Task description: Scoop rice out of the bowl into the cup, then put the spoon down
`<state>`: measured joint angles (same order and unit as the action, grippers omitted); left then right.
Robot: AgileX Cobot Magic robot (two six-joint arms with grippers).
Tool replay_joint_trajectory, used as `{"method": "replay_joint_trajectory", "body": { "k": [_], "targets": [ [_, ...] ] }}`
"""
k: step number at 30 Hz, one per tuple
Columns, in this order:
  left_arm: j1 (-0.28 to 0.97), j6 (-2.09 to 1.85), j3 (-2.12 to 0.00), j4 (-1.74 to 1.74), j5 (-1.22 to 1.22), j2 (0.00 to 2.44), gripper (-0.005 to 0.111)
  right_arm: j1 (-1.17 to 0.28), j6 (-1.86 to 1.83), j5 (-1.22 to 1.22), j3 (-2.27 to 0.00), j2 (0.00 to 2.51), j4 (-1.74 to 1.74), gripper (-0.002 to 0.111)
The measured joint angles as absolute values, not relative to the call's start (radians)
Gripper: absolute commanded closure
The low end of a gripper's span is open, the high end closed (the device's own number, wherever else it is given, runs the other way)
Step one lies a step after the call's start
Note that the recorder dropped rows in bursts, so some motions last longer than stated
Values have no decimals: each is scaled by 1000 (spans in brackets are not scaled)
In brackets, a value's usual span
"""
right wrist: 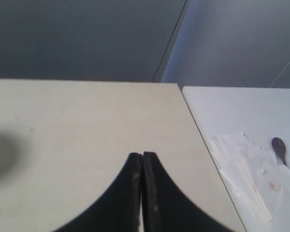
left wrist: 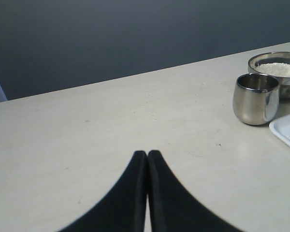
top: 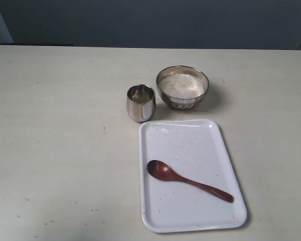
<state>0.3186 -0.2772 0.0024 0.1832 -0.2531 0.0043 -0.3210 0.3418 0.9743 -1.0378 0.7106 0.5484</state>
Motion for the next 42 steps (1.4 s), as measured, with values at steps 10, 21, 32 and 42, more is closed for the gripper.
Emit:
{"method": "replay_joint_trajectory", "body": {
  "k": [10, 21, 32, 42],
  "targets": [
    [319, -277, 2, 183, -253, 4, 106, -34, 447, 421, -481, 287, 566, 108],
    [319, -277, 2, 183, -253, 4, 106, 35, 624, 153, -12, 10, 512, 108],
    [319, -277, 2, 183, -253, 4, 106, 35, 636, 206, -5, 6, 344, 108],
    [319, -277, 2, 183, -253, 4, 106, 35, 638, 206, -5, 4, 335, 108]
  ]
}}
